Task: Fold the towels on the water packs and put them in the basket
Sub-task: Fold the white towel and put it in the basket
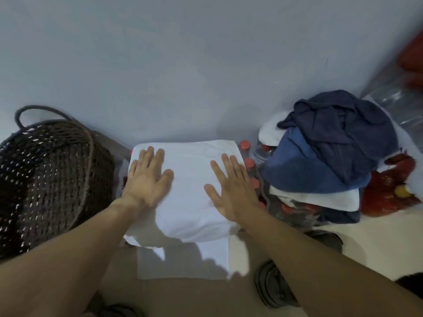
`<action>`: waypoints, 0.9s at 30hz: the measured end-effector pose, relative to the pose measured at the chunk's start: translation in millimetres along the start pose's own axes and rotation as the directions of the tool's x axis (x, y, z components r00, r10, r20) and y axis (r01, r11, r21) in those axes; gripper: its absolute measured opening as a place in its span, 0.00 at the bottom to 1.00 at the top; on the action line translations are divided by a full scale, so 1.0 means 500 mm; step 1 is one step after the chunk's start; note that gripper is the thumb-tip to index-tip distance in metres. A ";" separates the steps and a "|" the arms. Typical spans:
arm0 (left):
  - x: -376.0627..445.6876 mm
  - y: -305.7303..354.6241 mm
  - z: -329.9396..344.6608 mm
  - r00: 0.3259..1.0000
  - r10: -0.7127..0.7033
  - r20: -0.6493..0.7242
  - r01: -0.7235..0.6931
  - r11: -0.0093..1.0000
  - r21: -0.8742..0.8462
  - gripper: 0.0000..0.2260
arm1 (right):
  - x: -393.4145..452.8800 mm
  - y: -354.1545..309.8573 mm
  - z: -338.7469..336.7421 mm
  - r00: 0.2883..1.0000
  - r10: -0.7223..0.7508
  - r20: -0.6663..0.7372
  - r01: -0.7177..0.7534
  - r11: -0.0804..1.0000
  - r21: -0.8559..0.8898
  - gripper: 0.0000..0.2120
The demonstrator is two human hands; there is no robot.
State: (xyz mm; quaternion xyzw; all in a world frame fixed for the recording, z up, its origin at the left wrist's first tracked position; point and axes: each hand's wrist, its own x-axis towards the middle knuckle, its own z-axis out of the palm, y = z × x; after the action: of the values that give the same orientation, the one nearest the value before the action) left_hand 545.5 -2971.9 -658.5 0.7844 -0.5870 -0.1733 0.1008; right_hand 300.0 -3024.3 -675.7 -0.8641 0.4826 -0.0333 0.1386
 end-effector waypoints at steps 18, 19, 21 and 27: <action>-0.399 -0.074 0.163 0.790 -0.596 0.146 0.572 0.628 -0.528 0.18 | -0.263 -0.091 0.123 0.656 0.739 0.154 -0.610 0.399 0.685 0.08; -0.390 -0.070 0.159 0.789 -0.602 0.119 0.549 0.606 -0.575 0.18 | -0.288 -0.083 0.142 0.635 0.712 0.300 -0.689 0.347 0.636 0.10; -0.363 -0.065 0.142 0.793 -0.605 0.063 0.489 0.573 -0.657 0.17 | -0.315 -0.074 0.162 0.584 0.700 0.411 -0.749 0.271 0.604 0.11; -0.323 -0.065 0.101 0.744 -0.669 -0.006 0.434 0.489 -0.757 0.13 | -0.241 -0.069 0.104 0.694 0.642 0.326 -0.501 0.106 0.859 0.07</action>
State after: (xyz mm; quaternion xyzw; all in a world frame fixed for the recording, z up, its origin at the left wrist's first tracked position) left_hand 514.3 -2805.8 -692.1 0.8439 -0.1617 -0.2887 0.4222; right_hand 274.5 -2894.9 -706.8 -0.3760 0.6815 -0.2904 0.5566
